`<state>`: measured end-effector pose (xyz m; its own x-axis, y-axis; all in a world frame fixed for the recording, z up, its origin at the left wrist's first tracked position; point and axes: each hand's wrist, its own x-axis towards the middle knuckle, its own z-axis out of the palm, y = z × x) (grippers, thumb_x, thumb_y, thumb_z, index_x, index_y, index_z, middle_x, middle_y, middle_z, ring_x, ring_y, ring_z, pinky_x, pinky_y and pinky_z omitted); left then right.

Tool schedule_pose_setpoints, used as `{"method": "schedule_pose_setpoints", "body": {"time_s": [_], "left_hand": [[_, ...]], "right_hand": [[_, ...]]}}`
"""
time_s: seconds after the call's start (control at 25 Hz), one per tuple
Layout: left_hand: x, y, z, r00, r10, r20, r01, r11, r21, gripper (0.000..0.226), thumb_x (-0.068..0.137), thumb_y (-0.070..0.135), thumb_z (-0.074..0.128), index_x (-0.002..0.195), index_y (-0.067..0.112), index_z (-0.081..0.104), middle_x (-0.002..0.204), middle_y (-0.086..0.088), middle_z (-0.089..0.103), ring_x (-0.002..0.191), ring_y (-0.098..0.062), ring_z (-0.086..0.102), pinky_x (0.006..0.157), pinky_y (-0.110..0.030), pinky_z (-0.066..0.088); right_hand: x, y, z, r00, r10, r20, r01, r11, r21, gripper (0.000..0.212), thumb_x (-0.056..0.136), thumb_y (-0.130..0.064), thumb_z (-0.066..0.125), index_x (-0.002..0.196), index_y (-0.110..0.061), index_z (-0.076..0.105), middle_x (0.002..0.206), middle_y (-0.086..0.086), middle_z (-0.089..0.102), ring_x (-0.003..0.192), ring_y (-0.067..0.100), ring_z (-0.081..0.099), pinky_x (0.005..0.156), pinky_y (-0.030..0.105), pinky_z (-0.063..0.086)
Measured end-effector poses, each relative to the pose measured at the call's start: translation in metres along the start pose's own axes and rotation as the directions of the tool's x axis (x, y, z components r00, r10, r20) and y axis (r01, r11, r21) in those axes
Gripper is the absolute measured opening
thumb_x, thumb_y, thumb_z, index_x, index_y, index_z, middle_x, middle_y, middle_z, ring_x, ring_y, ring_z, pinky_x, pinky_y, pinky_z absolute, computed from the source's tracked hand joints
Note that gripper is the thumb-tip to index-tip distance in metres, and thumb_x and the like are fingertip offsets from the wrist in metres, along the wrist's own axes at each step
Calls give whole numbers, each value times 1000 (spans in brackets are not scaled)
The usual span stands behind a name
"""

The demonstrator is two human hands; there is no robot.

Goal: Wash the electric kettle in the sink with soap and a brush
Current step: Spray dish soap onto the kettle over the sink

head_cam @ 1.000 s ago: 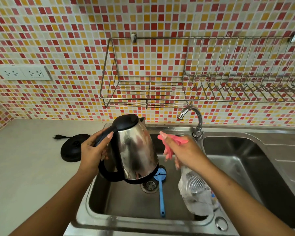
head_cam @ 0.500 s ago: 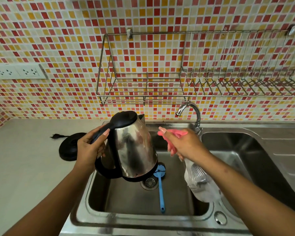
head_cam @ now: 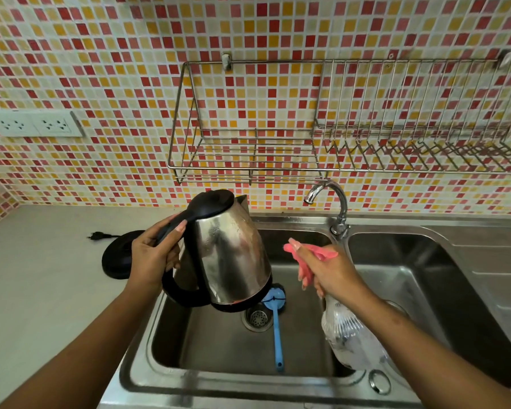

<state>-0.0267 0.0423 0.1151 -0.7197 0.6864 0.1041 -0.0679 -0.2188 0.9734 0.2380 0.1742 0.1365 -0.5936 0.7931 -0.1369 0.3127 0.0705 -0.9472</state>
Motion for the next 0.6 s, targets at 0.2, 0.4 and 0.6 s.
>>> {"method": "schedule_pose_setpoints", "body": {"time_s": [0.2, 0.4, 0.6], "left_hand": [[2, 1, 0, 1000, 12, -2, -12, 1000, 8, 39, 83, 22, 68, 119, 7, 66, 51, 7, 55, 34, -4, 37, 37, -13, 33], [9, 7, -4, 999, 35, 2, -34, 999, -16, 56, 72, 35, 73, 120, 8, 67, 54, 5, 56, 35, -6, 36, 38, -15, 33], [13, 7, 2, 999, 35, -22, -35, 999, 11, 45, 79, 29, 73, 119, 9, 68, 54, 4, 53, 35, -7, 35, 39, -16, 32]], "right_hand": [[2, 5, -4, 1000, 22, 20, -21, 999, -37, 47, 73, -70, 53, 92, -34, 75, 68, 15, 71, 40, 17, 50, 37, 22, 40], [0, 16, -3, 996, 49, -73, -58, 990, -127, 69, 68, -76, 51, 79, -12, 75, 64, 14, 70, 41, 13, 54, 41, 21, 42], [-7, 12, 13, 1000, 17, -23, -21, 980, -200, 47, 82, -63, 57, 60, -24, 68, 60, 10, 69, 35, 4, 51, 45, 25, 46]]}}
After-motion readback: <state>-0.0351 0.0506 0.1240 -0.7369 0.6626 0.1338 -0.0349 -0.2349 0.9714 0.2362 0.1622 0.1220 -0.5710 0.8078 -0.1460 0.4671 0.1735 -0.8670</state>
